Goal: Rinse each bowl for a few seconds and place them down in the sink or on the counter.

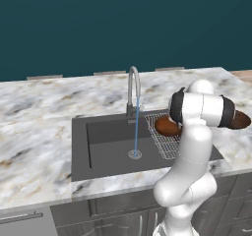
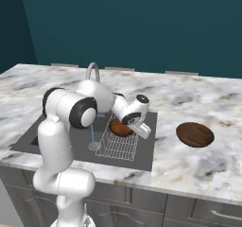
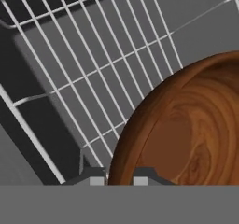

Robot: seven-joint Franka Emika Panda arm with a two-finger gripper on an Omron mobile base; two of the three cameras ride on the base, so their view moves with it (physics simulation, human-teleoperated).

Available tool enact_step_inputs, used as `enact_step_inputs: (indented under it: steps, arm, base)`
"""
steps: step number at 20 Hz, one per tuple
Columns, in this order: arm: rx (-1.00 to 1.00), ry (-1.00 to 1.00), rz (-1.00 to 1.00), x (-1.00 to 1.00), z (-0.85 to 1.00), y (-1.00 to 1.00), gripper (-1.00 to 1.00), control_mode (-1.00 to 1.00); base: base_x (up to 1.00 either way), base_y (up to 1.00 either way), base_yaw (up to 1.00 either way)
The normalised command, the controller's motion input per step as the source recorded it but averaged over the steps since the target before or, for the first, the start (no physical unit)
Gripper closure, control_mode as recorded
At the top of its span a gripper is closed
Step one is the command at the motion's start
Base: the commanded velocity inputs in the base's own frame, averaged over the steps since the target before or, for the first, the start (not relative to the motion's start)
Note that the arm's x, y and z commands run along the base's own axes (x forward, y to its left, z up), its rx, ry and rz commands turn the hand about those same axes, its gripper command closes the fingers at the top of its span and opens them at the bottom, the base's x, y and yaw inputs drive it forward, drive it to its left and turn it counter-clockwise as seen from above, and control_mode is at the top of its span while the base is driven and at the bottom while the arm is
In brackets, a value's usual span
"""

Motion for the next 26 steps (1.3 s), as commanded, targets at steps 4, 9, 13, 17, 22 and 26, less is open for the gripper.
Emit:
enact_step_inputs:
  steps: [4, 9, 13, 17, 22, 26]
  arm:
    - [0.0, -0.02, 0.0, 0.0, -0.28, -0.2, 1.0, -1.0]
    - [0.0, 0.0, 0.0, 0.0, -0.33, -0.01, 1.0, -1.0]
    - [0.0, 0.0, 0.0, 0.0, -0.29, -0.01, 1.0, -1.0]
    - [0.0, -0.01, 0.0, 0.0, -0.16, -0.06, -1.0, -1.0]
    - [0.0, -0.07, 0.0, 0.0, 0.13, -0.1, -1.0, -1.0]
    - [0.0, -0.07, 0.0, -0.03, 0.28, -0.08, -1.0, -1.0]
  base:
    - [0.0, 0.0, 0.0]
    - [0.0, 0.0, 0.0]
    - [0.0, 0.0, 0.0]
    - [0.0, 0.0, 0.0]
    - [0.0, 0.0, 0.0]
    - [0.0, 0.0, 0.0]
